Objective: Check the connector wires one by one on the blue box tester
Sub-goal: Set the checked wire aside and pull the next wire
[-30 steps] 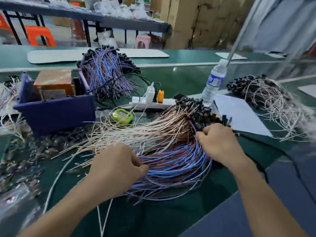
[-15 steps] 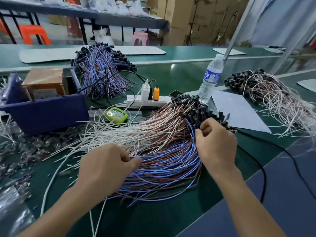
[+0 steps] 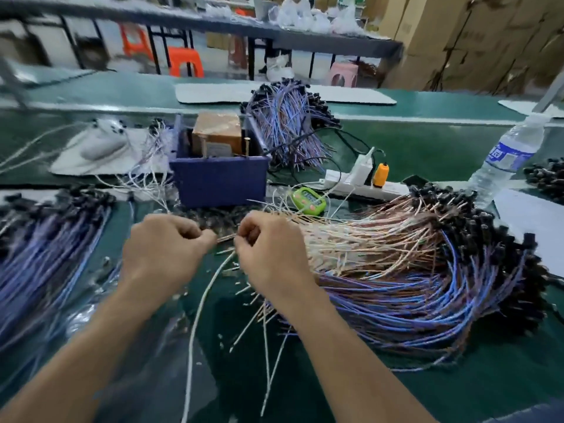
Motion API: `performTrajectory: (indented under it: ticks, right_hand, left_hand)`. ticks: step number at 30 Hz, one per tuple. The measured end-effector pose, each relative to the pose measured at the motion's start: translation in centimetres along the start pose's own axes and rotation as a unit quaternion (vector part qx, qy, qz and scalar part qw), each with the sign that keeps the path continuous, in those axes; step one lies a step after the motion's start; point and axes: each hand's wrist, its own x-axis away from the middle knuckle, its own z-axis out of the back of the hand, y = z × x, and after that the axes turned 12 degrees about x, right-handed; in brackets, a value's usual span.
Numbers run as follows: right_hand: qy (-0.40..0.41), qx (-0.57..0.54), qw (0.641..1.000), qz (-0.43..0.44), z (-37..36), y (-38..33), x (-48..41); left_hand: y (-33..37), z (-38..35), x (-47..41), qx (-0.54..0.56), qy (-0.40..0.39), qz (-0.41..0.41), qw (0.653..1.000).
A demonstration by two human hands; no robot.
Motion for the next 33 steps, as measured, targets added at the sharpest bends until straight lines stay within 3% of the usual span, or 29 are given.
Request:
performTrajectory:
  ticks: [5,9,12,17,21,26,30,33]
  right_hand:
    - [-0.107,-0.018,0.993,0.037,-4.8,-5.5,-2.7]
    - [-0.191,0.001,0.981,0.037,-7.6,-8.5,-4.7]
    - [-0.22,0.009,0.975,0.036,-9.6,-10.4,-6.5]
    - [-0.222,0.052,0.973,0.042,-12.5,-13.3,-9.7]
    - [-0.196,0.129,0.972,0.026,-14.0,-14.7,-11.4]
    - [-0.225,0.179,0.957,0.043,-14.3,-15.9,-12.8]
    - [-0.219,0.103,0.97,-0.002,-13.4,-15.4,-12.6]
    - [-0.199,-0.021,0.98,-0.012,-11.7,-14.5,-12.1]
  left_hand:
    - [-5.3,4.0,-2.3,-0.096,0.147,0.054,0.983]
    - [-8.4,5.9,-3.6,-0.122,0.216,0.041,0.968]
    - [-9.6,6.2,-3.9,-0.168,0.216,-0.014,0.962]
    - [-11.4,6.2,-5.0,-0.152,0.174,0.041,0.972]
    - [-12.1,6.2,-5.6,-0.143,0.15,0.053,0.977]
    - [-12.6,6.5,-6.0,-0.13,0.158,0.044,0.978]
    - [-12.3,6.6,-5.8,-0.096,0.18,0.008,0.979]
    - [-11.3,6.5,-5.8,0.069,0.196,-0.047,0.977]
